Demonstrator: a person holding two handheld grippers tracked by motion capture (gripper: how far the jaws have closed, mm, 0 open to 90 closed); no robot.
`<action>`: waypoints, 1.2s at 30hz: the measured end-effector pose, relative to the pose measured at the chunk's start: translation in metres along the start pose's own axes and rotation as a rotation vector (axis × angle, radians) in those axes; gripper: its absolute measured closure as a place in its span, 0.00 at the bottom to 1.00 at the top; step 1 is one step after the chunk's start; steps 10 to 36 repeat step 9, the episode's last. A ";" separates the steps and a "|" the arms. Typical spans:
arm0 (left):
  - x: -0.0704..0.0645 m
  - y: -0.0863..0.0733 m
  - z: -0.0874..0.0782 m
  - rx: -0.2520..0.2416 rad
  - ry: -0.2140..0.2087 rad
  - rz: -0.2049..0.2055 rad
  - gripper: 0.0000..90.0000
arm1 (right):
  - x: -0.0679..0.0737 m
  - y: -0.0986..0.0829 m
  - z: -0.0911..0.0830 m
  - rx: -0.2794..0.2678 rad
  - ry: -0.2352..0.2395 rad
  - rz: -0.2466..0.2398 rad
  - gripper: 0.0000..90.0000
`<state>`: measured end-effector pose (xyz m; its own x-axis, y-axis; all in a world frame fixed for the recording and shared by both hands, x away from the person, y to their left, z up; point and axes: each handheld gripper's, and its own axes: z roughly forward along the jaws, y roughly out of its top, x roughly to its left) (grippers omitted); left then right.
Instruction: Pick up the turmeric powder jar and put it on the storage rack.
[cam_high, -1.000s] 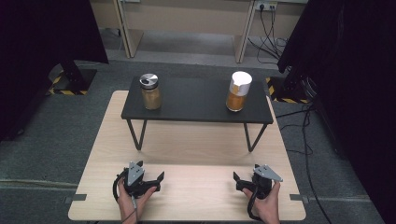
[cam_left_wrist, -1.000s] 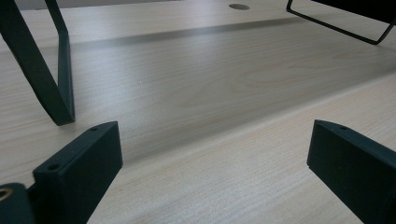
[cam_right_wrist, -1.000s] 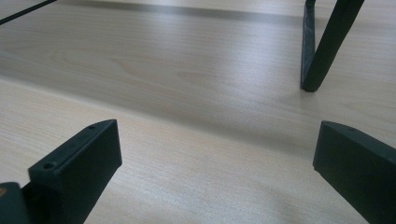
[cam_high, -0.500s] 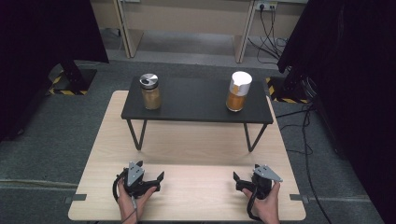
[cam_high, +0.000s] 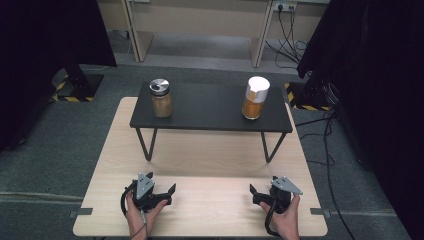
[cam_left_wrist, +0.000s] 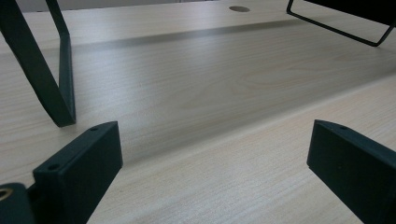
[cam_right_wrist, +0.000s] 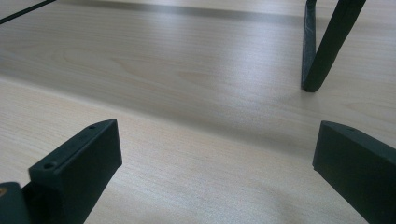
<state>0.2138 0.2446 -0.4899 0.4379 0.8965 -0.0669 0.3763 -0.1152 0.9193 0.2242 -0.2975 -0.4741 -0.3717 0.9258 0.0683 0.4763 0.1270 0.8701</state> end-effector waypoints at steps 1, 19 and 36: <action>0.000 0.000 0.000 0.000 -0.001 -0.001 0.03 | 0.000 0.000 0.000 0.000 0.000 0.001 0.01; 0.001 0.000 0.000 0.000 -0.003 -0.004 0.03 | -0.001 0.000 0.000 0.002 0.005 0.005 0.02; 0.001 0.000 0.000 0.000 -0.003 -0.004 0.03 | -0.001 0.000 0.000 0.002 0.005 0.005 0.02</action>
